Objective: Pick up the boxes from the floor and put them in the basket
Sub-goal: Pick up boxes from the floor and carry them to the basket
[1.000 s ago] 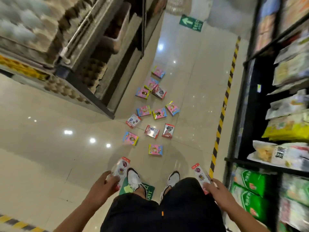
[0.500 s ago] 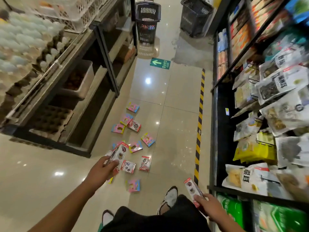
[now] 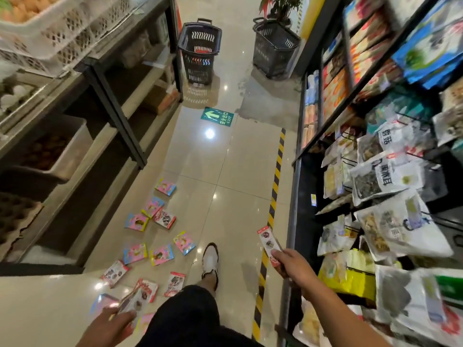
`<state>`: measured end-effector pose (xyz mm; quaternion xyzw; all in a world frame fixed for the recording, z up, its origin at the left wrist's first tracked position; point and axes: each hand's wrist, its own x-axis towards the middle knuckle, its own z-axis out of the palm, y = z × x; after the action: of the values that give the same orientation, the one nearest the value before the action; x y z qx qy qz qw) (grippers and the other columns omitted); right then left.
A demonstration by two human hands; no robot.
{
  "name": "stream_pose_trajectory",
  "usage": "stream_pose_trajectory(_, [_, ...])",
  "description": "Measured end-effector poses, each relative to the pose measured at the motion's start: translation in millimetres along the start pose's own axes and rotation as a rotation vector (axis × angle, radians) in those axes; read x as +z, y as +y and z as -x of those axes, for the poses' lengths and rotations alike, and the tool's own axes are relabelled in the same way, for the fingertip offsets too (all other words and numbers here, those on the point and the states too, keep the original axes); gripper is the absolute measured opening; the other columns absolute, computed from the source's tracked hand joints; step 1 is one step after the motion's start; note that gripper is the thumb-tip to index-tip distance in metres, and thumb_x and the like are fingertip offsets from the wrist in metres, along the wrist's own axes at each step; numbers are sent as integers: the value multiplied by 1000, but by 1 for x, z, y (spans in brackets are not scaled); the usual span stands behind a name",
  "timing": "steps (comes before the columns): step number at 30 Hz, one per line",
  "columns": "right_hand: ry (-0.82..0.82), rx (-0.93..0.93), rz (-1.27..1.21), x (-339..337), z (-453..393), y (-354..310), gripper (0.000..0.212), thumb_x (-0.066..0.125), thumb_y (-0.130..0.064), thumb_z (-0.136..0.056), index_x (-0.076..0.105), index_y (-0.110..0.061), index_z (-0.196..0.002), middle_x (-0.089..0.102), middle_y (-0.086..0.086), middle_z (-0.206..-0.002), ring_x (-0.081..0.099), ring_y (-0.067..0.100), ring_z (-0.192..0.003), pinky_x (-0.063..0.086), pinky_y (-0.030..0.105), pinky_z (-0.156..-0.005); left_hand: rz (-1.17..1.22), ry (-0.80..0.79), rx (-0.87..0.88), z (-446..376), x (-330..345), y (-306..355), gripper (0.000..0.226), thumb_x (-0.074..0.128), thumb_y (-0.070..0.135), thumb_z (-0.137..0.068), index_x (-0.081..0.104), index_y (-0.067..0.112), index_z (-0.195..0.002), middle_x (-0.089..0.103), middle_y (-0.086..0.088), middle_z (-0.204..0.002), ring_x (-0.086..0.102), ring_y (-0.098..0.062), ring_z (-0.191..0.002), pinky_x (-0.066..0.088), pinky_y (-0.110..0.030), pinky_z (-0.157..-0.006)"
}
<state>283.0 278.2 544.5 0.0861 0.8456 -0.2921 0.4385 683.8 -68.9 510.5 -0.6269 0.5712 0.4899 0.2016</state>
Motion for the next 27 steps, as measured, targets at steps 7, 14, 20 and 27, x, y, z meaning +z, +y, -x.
stream_pose_trajectory(7, [-25,80,39,-66,-45,-86,74,71,-76,-61,71,-10,-92,75,10,-82,72,29,-73,50,36,-70,-120,-104,76,-58,12,177,53,76,56,-71,68,22,-111,75,-5,-98,73,-23,-88,59,-41,-84])
stream_pose_trajectory(14, [41,228,-45,-130,-85,-153,35,75,-44,-84,70,-11,-71,69,5,-73,65,15,-73,43,28,-68,-89,-101,469,-64,-4,476,25,78,37,-87,63,28,-104,74,1,-92,74,-11,-72,57,-22,-65])
stream_pose_trajectory(20, [-84,256,-105,-185,-183,-207,65,82,-53,-57,69,0,-92,73,19,-88,66,24,-73,52,33,-71,28,-122,532,-139,11,636,52,79,59,-73,64,35,-116,75,-1,-102,77,-21,-85,62,-43,-83])
stream_pose_trajectory(27, [-101,89,143,-294,-302,-389,37,66,-52,-86,70,-16,-80,71,-3,-79,65,9,-67,48,22,-62,6,-16,376,-134,42,736,17,69,42,-92,60,30,-99,69,1,-91,69,-19,-77,54,-30,-65])
